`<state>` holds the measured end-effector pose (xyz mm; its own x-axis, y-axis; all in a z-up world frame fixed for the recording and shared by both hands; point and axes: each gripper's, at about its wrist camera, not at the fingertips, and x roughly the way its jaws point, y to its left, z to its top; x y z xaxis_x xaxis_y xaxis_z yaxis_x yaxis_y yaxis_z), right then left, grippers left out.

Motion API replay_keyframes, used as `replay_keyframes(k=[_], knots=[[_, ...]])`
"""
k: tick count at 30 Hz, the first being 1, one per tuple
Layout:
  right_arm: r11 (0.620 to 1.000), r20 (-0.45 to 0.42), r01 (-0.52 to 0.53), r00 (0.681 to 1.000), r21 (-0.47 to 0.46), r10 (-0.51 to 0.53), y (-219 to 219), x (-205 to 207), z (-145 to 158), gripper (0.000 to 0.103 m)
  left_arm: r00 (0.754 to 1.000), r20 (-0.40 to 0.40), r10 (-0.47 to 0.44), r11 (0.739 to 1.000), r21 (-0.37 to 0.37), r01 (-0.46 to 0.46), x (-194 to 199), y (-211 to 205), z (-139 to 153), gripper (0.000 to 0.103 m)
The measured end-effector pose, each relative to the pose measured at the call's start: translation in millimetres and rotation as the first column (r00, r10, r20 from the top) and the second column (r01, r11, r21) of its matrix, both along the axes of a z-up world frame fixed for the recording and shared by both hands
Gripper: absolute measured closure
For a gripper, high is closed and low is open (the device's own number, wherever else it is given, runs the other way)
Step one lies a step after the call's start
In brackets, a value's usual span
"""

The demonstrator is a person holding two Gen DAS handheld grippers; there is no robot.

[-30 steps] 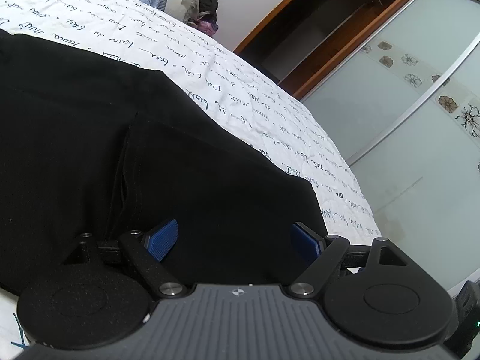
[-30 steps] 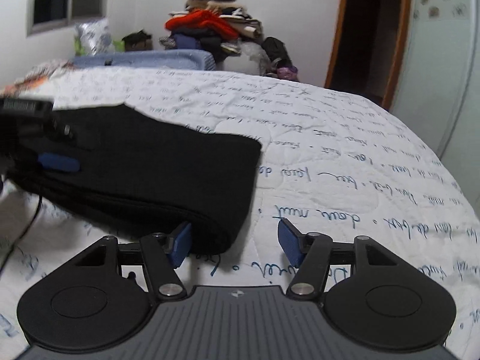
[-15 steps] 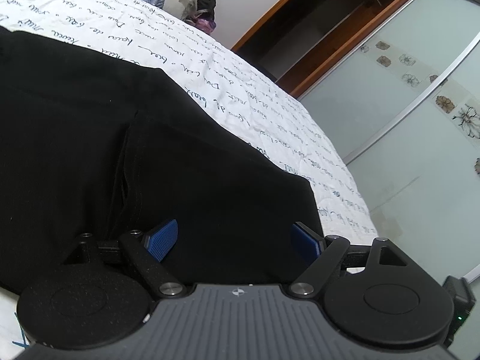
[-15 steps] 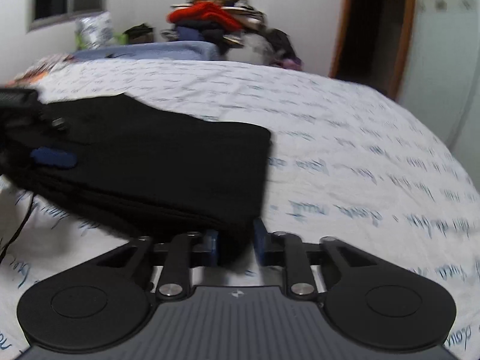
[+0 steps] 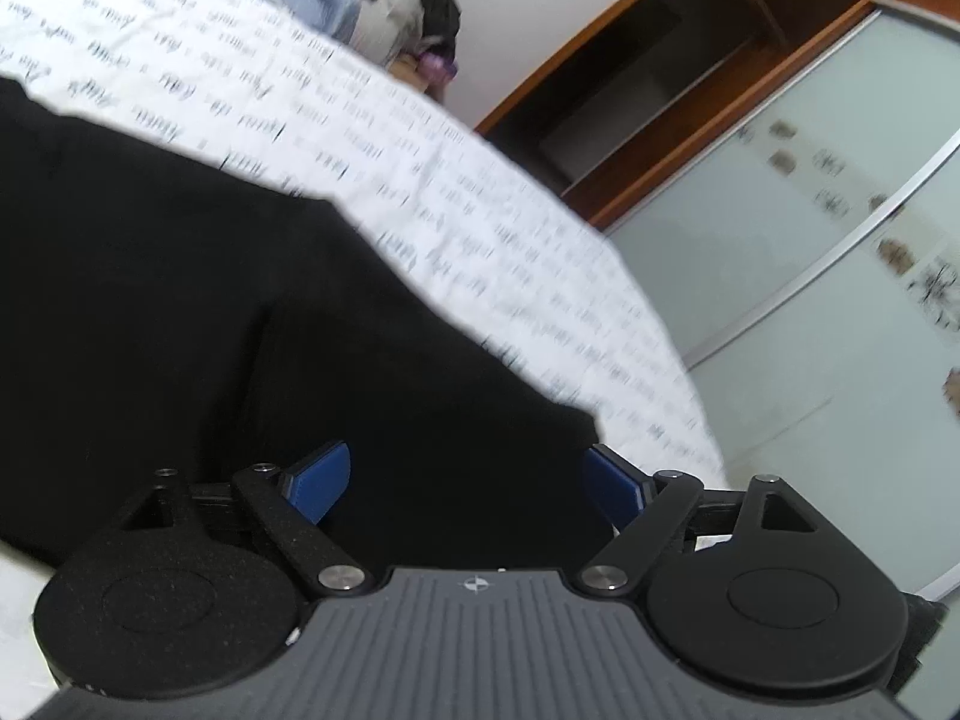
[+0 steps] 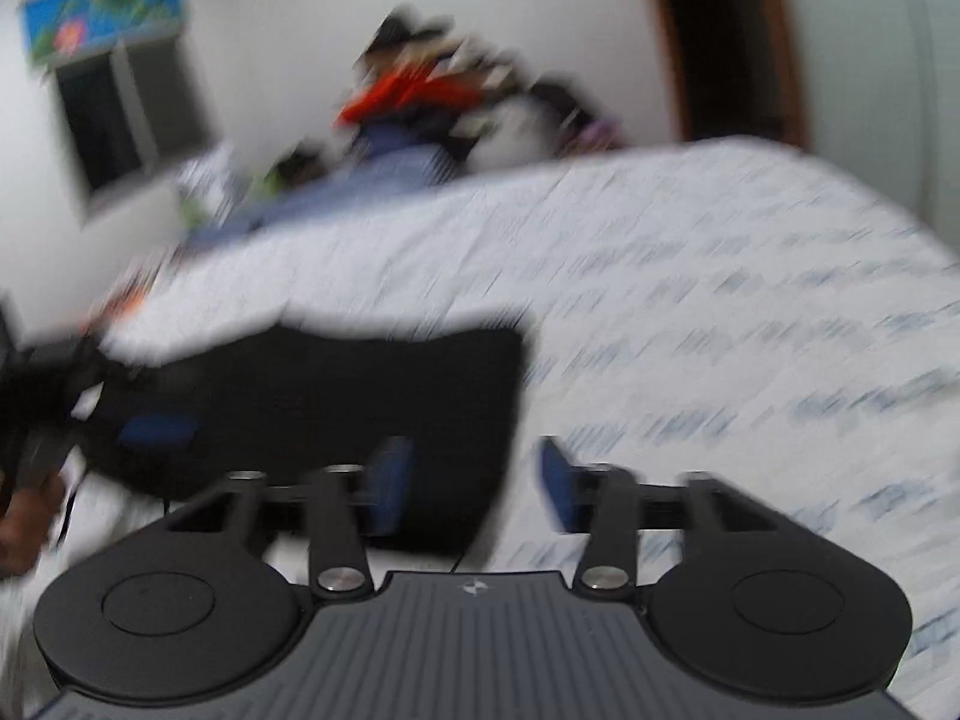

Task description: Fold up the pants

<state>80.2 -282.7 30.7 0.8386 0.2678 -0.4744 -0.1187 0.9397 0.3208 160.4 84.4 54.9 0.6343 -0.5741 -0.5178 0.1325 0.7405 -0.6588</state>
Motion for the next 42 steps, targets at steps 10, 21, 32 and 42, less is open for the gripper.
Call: replay_keyframes(k=[10, 21, 32, 42], knots=[[0.99, -0.266, 0.014, 0.964, 0.138, 0.024, 17, 151, -35, 0.028, 0.999, -0.047, 0.025, 0.987, 0.157, -0.017, 63, -51, -20, 0.014], [0.965, -0.156, -0.166, 0.978, -0.204, 0.135, 49, 139, -57, 0.036, 0.997, 0.056, -0.046, 0.954, 0.3, 0.027, 50, -59, -38, 0.018], [0.992, -0.034, -0.009, 0.999, 0.123, 0.013, 7, 68, -7, 0.023, 0.976, 0.146, 0.159, 0.981, 0.091, -0.173, -25, 31, 15, 0.011], [0.953, -0.021, -0.273, 0.962, -0.135, 0.273, 102, 26, 1, 0.021, 0.736, 0.327, 0.593, 0.758, 0.082, -0.647, -134, 198, 85, 0.002]])
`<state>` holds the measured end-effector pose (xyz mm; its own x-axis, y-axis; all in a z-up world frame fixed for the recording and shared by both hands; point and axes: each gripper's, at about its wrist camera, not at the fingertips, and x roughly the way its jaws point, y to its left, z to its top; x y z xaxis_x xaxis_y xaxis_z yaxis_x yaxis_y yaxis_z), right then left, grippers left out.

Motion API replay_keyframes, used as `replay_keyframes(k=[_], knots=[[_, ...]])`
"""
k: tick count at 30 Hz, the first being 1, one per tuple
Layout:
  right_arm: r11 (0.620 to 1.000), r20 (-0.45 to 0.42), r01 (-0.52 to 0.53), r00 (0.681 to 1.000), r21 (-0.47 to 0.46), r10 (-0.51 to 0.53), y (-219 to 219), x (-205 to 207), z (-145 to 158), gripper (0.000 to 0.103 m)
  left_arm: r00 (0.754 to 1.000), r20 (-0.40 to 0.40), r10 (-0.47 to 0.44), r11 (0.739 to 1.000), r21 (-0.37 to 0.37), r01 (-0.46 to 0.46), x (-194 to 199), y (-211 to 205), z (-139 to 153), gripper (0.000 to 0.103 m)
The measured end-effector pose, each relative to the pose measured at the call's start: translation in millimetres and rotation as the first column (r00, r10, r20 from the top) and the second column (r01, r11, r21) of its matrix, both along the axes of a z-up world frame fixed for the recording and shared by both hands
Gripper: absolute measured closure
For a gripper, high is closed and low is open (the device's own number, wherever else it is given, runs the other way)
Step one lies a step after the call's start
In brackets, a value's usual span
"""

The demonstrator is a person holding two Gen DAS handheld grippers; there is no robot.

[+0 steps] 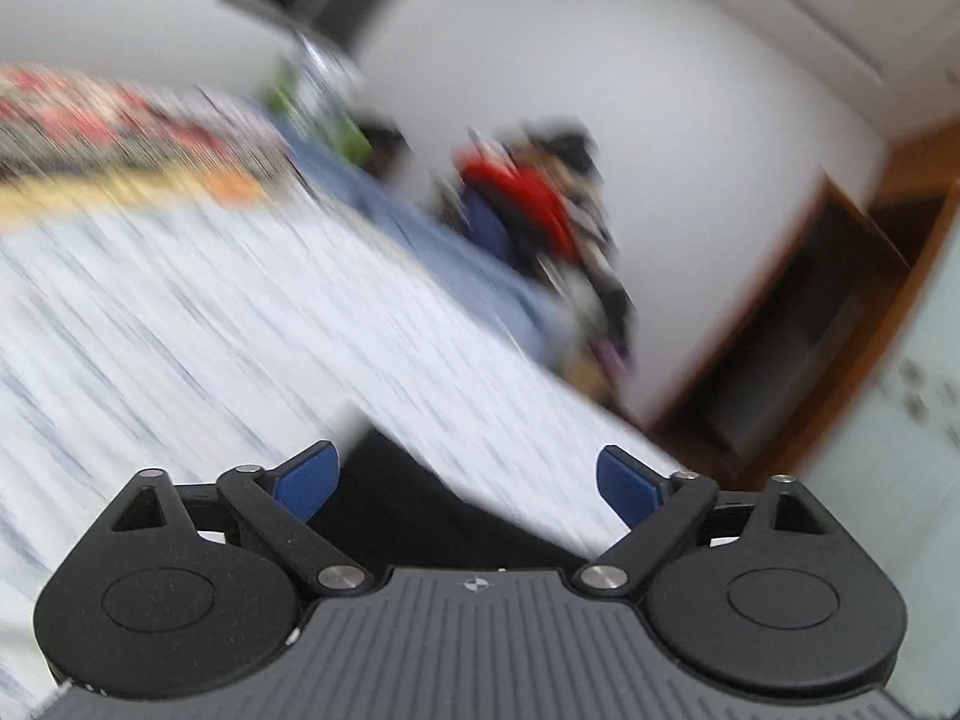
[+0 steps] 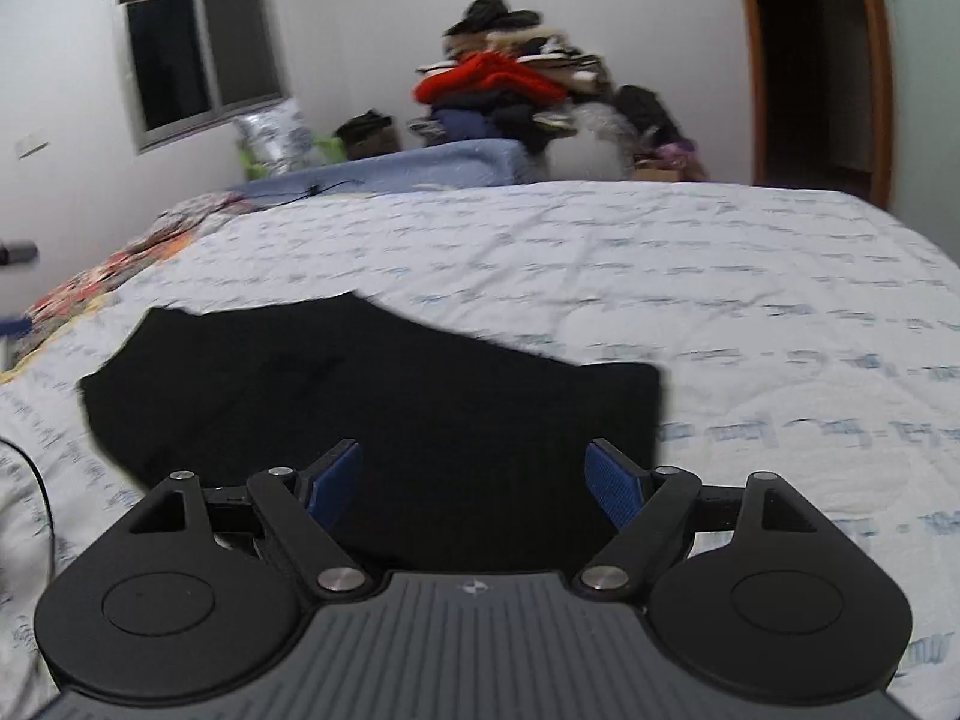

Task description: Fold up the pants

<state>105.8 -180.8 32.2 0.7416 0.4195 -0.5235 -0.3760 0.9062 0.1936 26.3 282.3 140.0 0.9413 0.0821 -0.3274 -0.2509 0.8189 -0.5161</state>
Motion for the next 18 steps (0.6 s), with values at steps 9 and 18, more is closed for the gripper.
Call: replay_keyframes(k=[9, 18], knots=[[0.941, 0.034, -0.288, 0.954, -0.176, 0.298, 130, -11, 7, 0.021, 0.988, -0.038, 0.149, 0.986, -0.069, -0.151, -9, 50, -67, 0.001], [0.73, 0.139, -0.459, 0.791, -0.507, 0.595, 257, -52, -9, 0.021, 0.978, -0.089, 0.19, 0.969, -0.144, -0.201, -18, 62, -145, 0.001]])
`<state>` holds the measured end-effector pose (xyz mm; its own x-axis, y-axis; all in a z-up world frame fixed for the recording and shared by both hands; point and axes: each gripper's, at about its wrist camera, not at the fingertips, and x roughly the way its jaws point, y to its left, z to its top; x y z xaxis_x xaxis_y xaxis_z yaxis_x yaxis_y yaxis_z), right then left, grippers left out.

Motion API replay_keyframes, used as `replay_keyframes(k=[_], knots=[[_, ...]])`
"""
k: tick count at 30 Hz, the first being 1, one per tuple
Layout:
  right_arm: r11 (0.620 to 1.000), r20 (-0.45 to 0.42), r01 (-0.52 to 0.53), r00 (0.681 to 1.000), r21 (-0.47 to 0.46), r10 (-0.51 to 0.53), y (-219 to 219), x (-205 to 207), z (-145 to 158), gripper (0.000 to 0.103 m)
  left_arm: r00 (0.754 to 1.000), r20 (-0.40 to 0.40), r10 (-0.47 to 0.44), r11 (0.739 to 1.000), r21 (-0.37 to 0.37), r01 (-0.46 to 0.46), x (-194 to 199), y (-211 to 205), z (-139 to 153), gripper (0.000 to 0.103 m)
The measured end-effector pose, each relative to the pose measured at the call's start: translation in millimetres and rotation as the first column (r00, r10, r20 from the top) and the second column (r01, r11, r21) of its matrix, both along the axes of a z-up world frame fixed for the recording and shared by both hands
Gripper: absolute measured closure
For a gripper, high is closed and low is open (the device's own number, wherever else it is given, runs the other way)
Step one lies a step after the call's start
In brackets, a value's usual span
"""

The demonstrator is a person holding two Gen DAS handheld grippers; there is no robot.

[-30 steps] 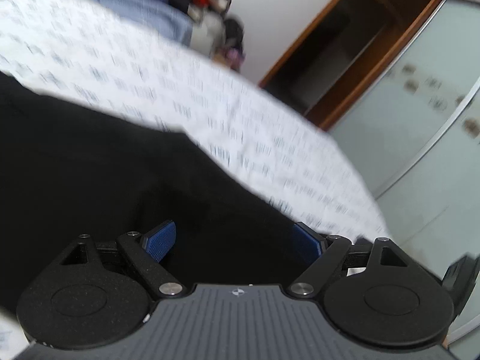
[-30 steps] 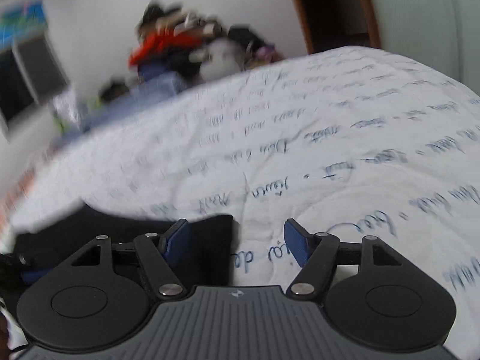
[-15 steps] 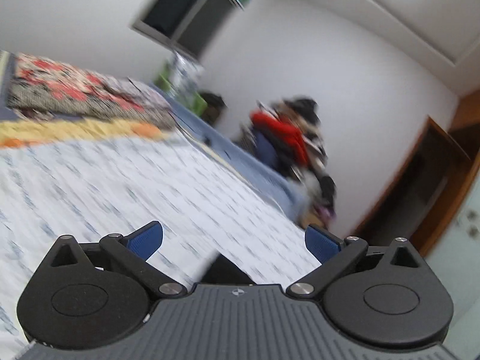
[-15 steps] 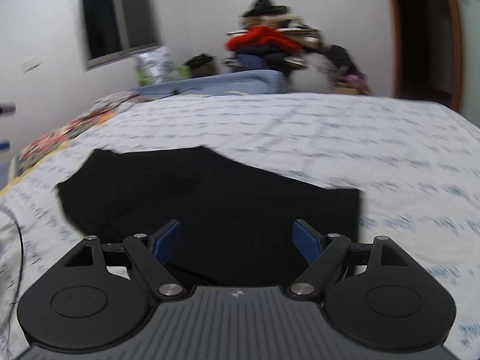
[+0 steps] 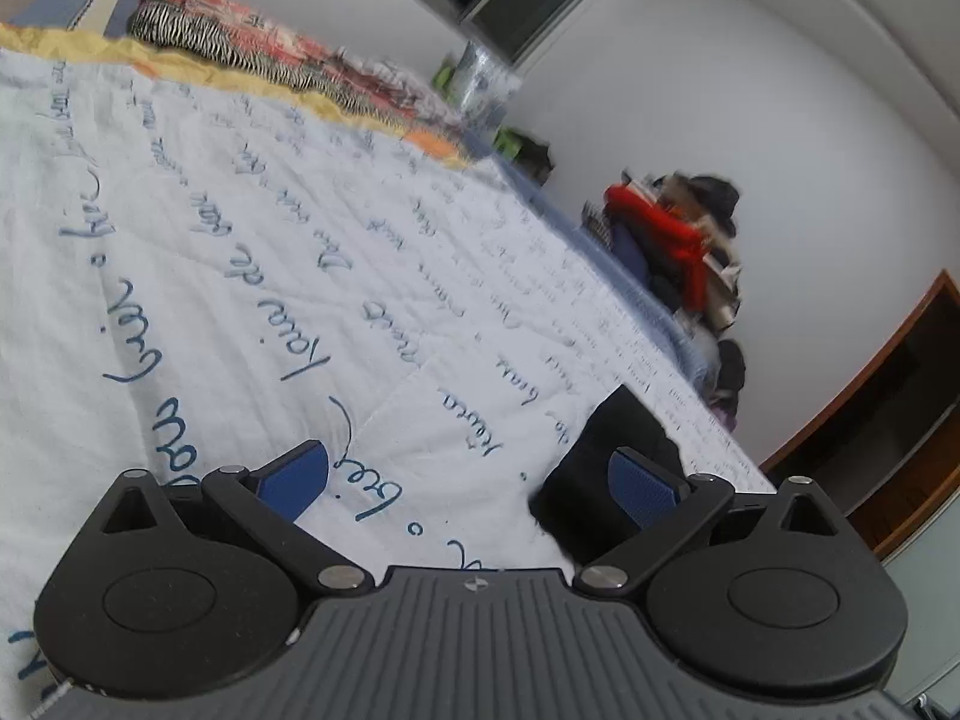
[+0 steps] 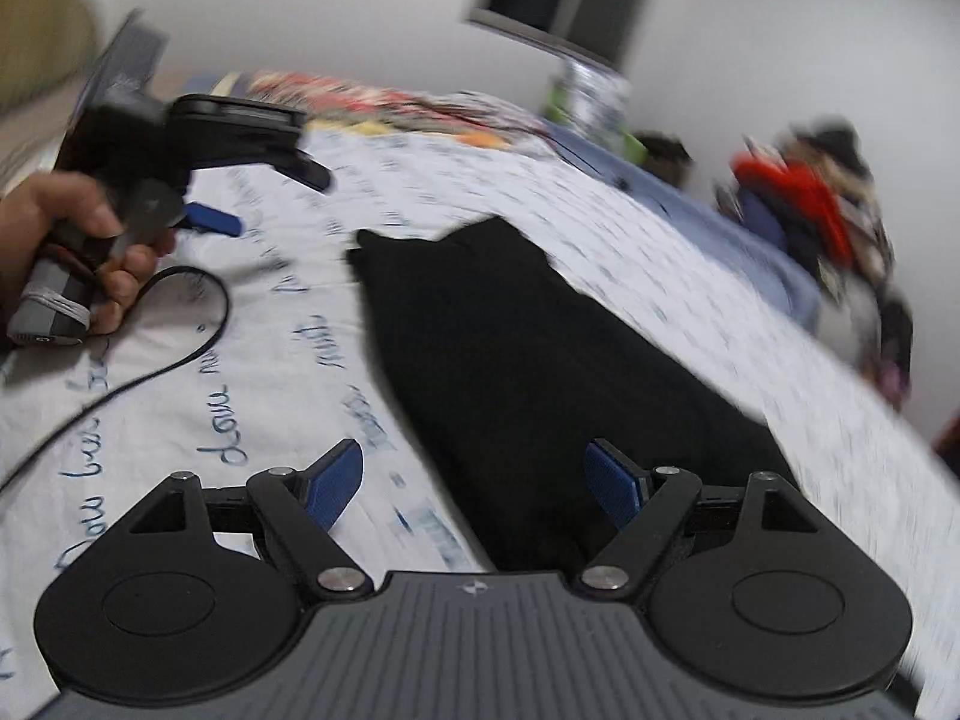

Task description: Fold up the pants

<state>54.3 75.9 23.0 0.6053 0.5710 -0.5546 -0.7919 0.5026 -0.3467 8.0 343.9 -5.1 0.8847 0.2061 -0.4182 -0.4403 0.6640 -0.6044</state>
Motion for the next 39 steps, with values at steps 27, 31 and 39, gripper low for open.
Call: replay_keyframes(k=[27, 31, 39], knots=[[0.995, 0.072, -0.076, 0.994, -0.057, 0.08, 133, 64, -35, 0.081, 0.999, 0.048, -0.007, 0.999, -0.035, 0.009, -5, 2, -1, 0.0], [0.941, -0.383, 0.154, 0.923, 0.301, -0.029, 89, 120, -8, 0.094, 0.999, 0.047, -0.007, 0.999, -0.035, 0.008, -5, 1, -1, 0.0], [0.82, -0.602, 0.333, 0.798, 0.466, 0.019, 35, 130, -28, 0.094, 0.994, 0.053, -0.095, 0.965, -0.238, 0.105, 11, 15, 12, 0.001]])
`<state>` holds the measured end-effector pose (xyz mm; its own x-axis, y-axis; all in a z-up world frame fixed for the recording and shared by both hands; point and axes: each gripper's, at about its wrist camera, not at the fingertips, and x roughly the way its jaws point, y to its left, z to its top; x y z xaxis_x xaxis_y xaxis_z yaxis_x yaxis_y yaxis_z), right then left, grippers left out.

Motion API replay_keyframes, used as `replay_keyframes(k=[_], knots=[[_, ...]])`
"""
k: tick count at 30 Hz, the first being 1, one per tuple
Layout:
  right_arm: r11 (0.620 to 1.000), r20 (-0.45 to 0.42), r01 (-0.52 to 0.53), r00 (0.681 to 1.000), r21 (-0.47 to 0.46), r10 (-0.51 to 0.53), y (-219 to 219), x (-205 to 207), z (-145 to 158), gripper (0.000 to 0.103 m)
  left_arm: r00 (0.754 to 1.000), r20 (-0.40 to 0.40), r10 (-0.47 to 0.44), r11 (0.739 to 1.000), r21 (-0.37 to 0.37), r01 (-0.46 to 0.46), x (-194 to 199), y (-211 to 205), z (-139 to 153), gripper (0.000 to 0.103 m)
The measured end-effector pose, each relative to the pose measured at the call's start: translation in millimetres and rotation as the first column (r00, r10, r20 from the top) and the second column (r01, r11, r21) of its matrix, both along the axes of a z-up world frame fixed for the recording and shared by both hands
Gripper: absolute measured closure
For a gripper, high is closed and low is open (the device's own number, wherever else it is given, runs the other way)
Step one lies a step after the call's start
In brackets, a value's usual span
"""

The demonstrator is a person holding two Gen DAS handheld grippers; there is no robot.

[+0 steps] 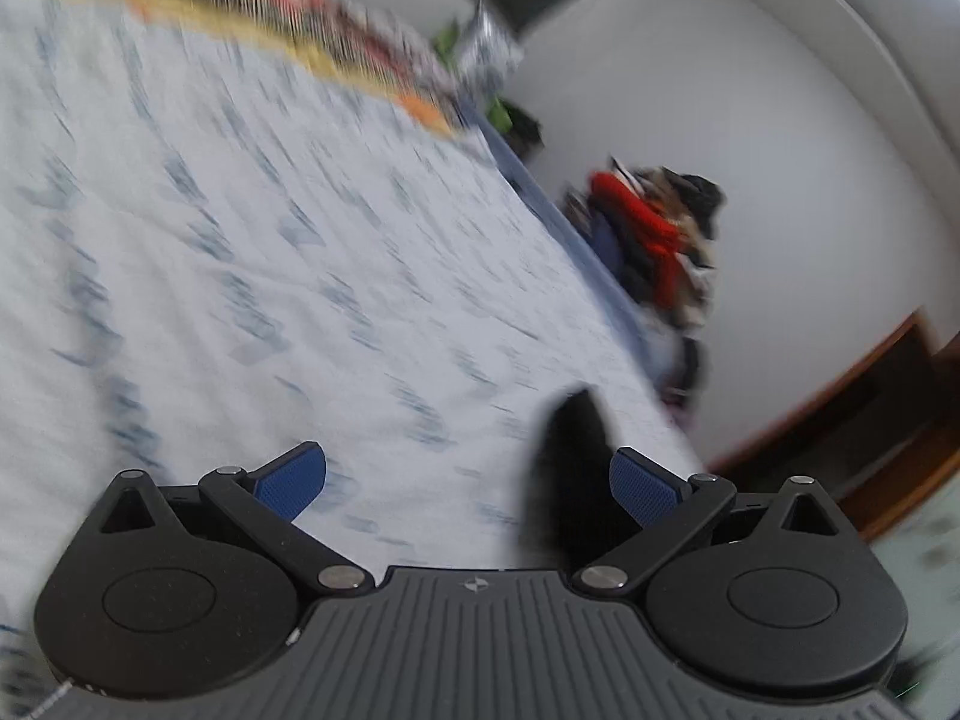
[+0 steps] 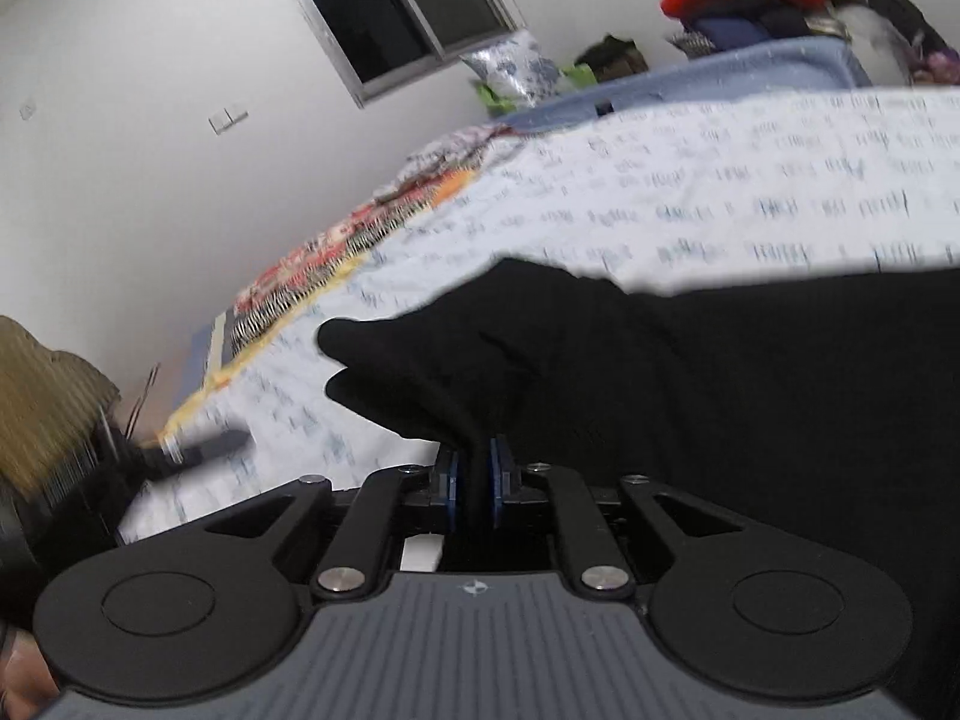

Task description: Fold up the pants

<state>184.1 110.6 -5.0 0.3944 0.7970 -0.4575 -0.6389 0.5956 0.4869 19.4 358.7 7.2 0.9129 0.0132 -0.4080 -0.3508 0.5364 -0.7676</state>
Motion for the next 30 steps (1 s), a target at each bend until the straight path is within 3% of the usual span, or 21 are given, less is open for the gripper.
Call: replay_keyframes(k=[2, 6, 10, 12, 13, 14, 15, 16, 17, 20, 21, 22, 23, 24, 25, 28, 30], knots=[[1.0, 0.001, 0.013, 1.0, 0.024, -0.013, -1, -4, -1, 0.094, 0.996, 0.015, -0.084, 0.986, -0.143, 0.086, 18, 4, 1, 0.001], [0.997, -0.013, 0.026, 1.0, 0.072, -0.025, -6, -2, -1, 0.094, 0.978, 0.034, -0.204, 0.93, -0.306, 0.205, 65, 5, -5, 0.001], [0.993, -0.041, 0.043, 0.998, 0.113, -0.038, -14, 1, -4, 0.094, 0.96, 0.011, -0.279, 0.905, -0.331, 0.267, 108, -3, -10, 0.002], [0.992, -0.046, 0.042, 0.998, 0.118, -0.037, -14, 2, -4, 0.094, 0.945, -0.064, -0.32, 0.904, -0.318, 0.285, 130, -11, -13, 0.013], [0.992, -0.049, 0.037, 0.998, 0.117, -0.032, -14, 2, -5, 0.094, 0.93, -0.117, -0.348, 0.907, -0.294, 0.302, 141, -16, -15, 0.019], [0.993, -0.056, 0.029, 0.998, 0.115, -0.023, -13, 3, -5, 0.094, 0.92, -0.174, -0.351, 0.919, -0.253, 0.303, 149, -22, -16, 0.046], [0.994, -0.072, 0.021, 0.997, 0.108, -0.013, -12, 4, -6, 0.094, 0.91, -0.25, -0.332, 0.936, -0.206, 0.285, 156, -27, -17, 0.064], [0.995, -0.092, 0.011, 0.996, 0.102, -0.002, -11, 7, -6, 0.093, 0.901, -0.291, -0.321, 0.945, -0.169, 0.281, 163, -30, -19, 0.065], [0.995, -0.118, 0.001, 0.993, 0.101, 0.011, -12, 8, -5, 0.092, 0.903, -0.292, -0.315, 0.947, -0.157, 0.279, 166, -30, -20, 0.07], [0.989, -0.178, -0.021, 0.983, 0.144, 0.046, -32, 9, 4, 0.081, 0.902, -0.303, -0.306, 0.952, -0.097, 0.29, 171, -33, -11, 0.071], [0.984, -0.194, -0.015, 0.98, 0.179, 0.05, -45, 10, 9, 0.07, 0.899, -0.317, -0.302, 0.951, -0.038, 0.306, 174, -39, -4, 0.073], [0.975, -0.214, 0.0, 0.975, 0.222, 0.049, -61, 11, 13, 0.05, 0.894, -0.332, -0.3, 0.945, 0.027, 0.327, 176, -48, 5, 0.073], [0.964, -0.239, 0.025, 0.97, 0.264, 0.04, -78, 14, 17, 0.035, 0.892, -0.342, -0.296, 0.93, 0.109, 0.35, 177, -62, 16, 0.074], [0.951, -0.267, 0.06, 0.964, 0.302, 0.023, -96, 18, 19, 0.008, 0.892, -0.342, -0.294, 0.904, 0.202, 0.376, 177, -78, 28, 0.076], [0.936, -0.299, 0.103, 0.954, 0.336, 0.003, -113, 23, 21, 0.0, 0.894, -0.339, -0.293, 0.867, 0.301, 0.398, 175, -99, 40, 0.076], [0.878, -0.455, 0.221, 0.891, 0.424, -0.004, -157, 43, 10, 0.0, 0.881, -0.309, -0.358, 0.73, 0.496, 0.471, 167, -164, 67, 0.076], [0.836, -0.549, 0.304, 0.836, 0.457, -0.004, -180, 53, -5, 0.0, 0.85, -0.285, -0.443, 0.678, 0.514, 0.525, 160, -208, 66, 0.068]])
